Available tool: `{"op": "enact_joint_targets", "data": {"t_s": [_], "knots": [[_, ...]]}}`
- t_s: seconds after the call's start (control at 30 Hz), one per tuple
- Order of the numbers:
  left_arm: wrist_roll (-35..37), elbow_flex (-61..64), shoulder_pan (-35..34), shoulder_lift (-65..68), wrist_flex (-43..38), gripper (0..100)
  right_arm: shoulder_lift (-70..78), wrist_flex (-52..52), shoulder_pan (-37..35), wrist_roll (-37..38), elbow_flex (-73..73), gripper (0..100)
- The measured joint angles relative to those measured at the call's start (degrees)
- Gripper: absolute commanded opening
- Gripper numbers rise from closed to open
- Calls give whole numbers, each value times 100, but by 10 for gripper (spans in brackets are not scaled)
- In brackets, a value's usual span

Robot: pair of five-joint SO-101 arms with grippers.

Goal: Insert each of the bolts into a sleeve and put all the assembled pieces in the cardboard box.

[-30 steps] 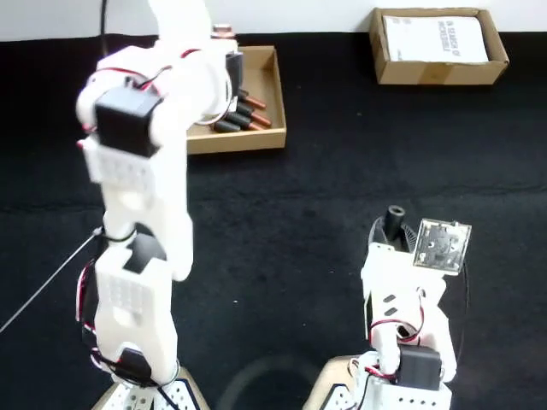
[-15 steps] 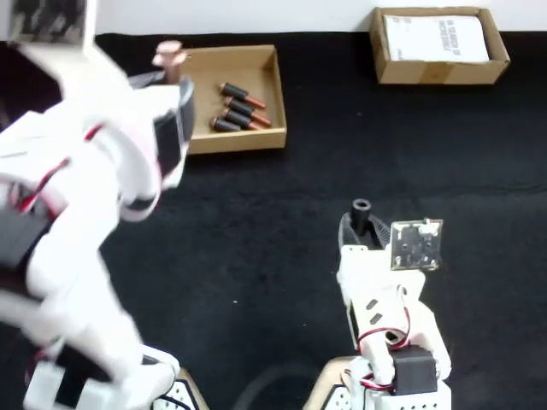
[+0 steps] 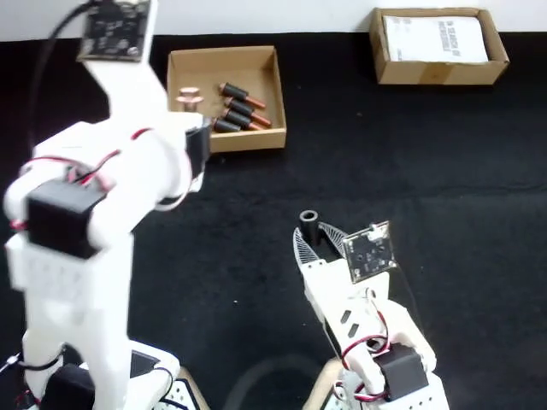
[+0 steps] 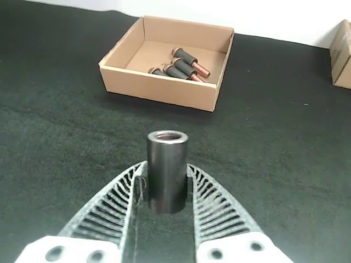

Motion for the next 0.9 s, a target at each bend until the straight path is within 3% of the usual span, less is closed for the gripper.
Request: {"op": "enact_joint_targets", "data": {"t_s": [0.2,0.57,0.9], "knots": [[0,1600,167,9,-1336,8,-9,-396,-35,334,229,8],[9,3349,1521,18,-3631,8,-9,-1002,-35,378,914,8],[721,3701,1662,18,-3886,8,-9,-1011,-35,378,958,8]]}}
